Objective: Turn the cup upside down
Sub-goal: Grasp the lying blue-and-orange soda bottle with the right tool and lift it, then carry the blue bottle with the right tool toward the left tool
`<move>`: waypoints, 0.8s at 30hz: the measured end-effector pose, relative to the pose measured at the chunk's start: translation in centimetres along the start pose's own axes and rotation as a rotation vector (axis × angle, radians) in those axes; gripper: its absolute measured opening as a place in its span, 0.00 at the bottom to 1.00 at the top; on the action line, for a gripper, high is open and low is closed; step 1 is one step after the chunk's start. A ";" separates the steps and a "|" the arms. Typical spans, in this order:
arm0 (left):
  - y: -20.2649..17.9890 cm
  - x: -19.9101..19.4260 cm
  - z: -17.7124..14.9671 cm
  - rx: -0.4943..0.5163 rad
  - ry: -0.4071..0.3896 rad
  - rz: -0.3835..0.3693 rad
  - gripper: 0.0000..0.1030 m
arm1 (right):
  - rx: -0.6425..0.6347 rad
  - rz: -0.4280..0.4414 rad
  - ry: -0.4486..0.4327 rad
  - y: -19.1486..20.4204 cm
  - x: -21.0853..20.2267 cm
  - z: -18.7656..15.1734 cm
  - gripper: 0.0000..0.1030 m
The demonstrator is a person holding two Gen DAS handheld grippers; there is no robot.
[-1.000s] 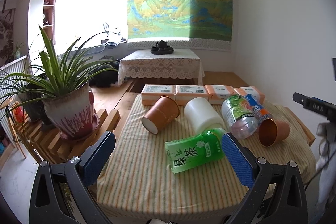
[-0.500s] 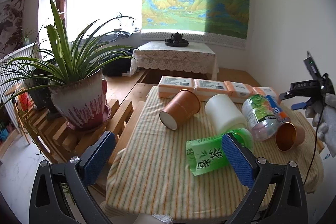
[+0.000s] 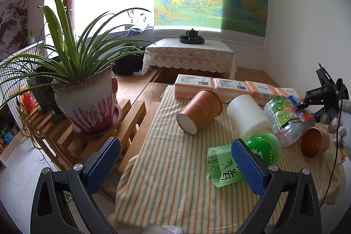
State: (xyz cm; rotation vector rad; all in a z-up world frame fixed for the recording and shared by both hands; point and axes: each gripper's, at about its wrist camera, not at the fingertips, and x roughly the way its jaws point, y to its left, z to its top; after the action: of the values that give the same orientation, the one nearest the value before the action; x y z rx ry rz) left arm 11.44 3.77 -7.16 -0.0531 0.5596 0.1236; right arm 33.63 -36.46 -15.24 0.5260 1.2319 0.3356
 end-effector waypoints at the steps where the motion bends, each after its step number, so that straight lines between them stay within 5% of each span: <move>1: 0.0 0.1 0.0 -0.001 0.002 -0.001 0.99 | -0.002 -0.004 -0.004 -0.1 -0.3 0.2 0.55; 15: -1.4 -1.3 0.0 0.019 -0.014 -0.026 0.99 | -0.087 -0.001 -0.069 1.3 -5.9 -1.4 0.54; 24: -2.5 -3.1 0.3 0.055 0.002 -0.082 0.99 | -0.248 0.059 -0.125 7.0 -12.0 -5.8 0.54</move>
State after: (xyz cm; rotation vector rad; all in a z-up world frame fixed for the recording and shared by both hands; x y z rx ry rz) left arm 9.30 0.98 -5.20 -0.0227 0.5619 0.0284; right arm 24.69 -35.64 -3.14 0.3640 1.0381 0.4917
